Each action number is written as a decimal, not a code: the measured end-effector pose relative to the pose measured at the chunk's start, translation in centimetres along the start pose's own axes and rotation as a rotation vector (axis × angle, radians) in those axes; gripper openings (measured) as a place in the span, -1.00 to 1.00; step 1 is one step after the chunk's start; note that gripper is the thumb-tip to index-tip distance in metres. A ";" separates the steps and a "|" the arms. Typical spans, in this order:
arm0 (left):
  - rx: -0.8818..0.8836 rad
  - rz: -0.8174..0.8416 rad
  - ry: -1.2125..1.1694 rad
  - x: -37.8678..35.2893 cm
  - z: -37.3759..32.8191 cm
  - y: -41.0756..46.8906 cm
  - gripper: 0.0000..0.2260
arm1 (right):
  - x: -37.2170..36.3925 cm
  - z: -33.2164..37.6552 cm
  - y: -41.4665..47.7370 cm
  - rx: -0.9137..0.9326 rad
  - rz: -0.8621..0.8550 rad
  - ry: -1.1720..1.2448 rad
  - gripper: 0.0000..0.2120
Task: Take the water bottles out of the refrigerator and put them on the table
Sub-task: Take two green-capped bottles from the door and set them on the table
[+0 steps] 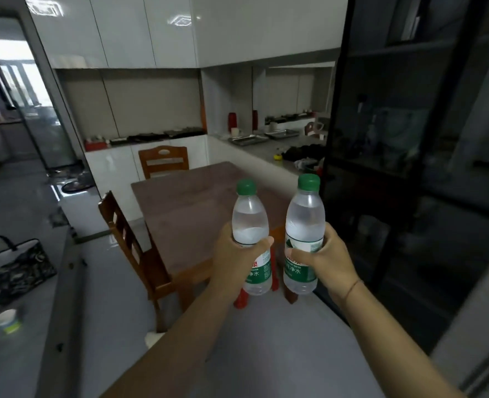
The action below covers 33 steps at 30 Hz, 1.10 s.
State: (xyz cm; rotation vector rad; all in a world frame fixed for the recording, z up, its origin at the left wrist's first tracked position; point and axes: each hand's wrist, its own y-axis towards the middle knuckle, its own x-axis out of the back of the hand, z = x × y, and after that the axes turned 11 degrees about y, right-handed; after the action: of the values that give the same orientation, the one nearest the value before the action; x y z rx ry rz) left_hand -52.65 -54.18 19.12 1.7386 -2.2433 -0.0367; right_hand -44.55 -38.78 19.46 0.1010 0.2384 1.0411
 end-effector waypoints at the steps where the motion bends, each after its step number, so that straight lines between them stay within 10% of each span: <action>1: 0.001 0.001 -0.002 -0.1 0.3 1.7 -0.60 | -0.5 -0.4 1.8 -0.002 0.002 0.008 -0.49; 33: 0.062 0.128 0.067 -6.7 16.3 49.0 -0.45 | -4.9 -16.6 46.9 -0.131 -0.148 -0.075 -0.46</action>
State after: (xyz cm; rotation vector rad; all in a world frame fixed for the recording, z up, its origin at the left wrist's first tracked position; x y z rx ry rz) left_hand -101.44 -37.43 12.08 1.5977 -2.3237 0.1185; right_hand -90.43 -19.85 13.21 0.0035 0.1075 0.9012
